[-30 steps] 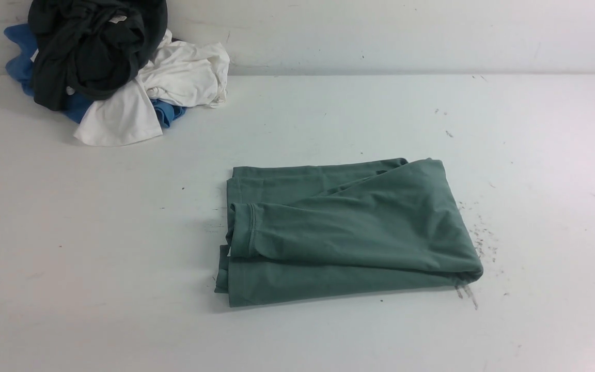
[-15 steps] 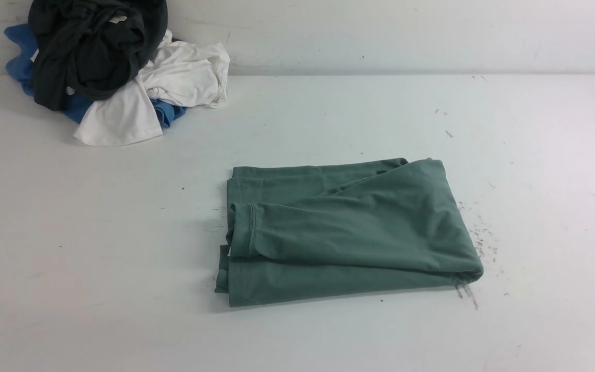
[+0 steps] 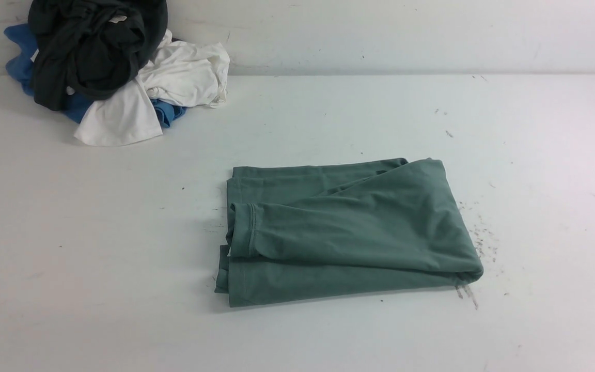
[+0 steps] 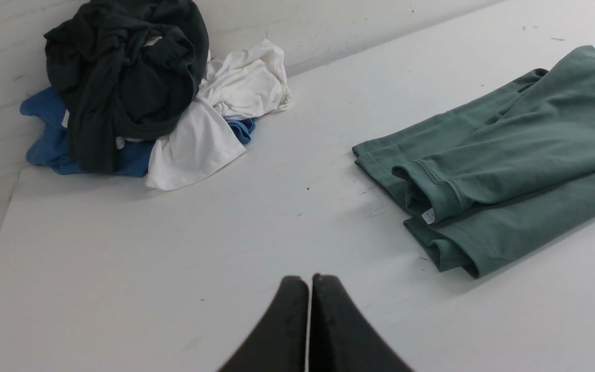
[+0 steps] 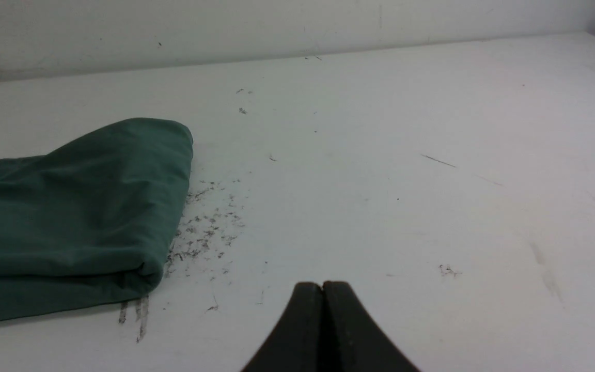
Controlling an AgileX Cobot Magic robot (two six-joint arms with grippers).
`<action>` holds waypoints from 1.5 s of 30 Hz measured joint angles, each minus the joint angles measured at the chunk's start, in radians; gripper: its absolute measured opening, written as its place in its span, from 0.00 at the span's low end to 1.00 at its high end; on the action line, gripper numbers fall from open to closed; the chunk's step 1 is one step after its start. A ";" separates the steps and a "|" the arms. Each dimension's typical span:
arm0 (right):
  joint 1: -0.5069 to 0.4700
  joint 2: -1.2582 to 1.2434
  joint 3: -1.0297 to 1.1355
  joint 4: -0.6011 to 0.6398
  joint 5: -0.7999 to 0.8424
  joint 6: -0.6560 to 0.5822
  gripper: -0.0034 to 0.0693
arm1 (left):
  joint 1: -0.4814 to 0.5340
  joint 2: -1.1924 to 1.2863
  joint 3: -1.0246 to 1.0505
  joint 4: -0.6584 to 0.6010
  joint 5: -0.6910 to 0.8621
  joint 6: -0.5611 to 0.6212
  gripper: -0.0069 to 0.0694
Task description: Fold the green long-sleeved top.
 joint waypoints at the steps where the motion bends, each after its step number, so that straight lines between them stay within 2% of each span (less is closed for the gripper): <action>1: 0.000 0.000 0.000 0.000 0.000 0.000 0.03 | 0.000 0.000 0.000 0.000 0.000 0.000 0.08; 27: 0.000 0.000 0.000 0.000 0.000 -0.001 0.03 | 0.000 0.000 0.027 -0.002 -0.026 0.001 0.08; 30: 0.000 0.000 0.000 0.000 0.000 -0.001 0.03 | 0.014 0.000 0.106 -0.076 -0.147 0.003 0.08; 32: 0.000 0.000 0.000 0.000 0.000 -0.001 0.03 | 0.049 0.000 0.175 -0.129 -0.286 0.005 0.08; 37: 0.000 0.000 0.000 0.000 0.000 -0.001 0.03 | 0.161 -0.031 0.351 -0.125 -0.508 0.003 0.08; 42: 0.000 0.000 0.000 0.000 0.000 -0.001 0.03 | 0.225 -0.073 0.496 -0.053 -0.544 -0.063 0.08; 45: 0.000 0.000 0.000 0.000 0.001 -0.001 0.03 | 0.233 -0.075 0.504 -0.021 -0.460 -0.117 0.08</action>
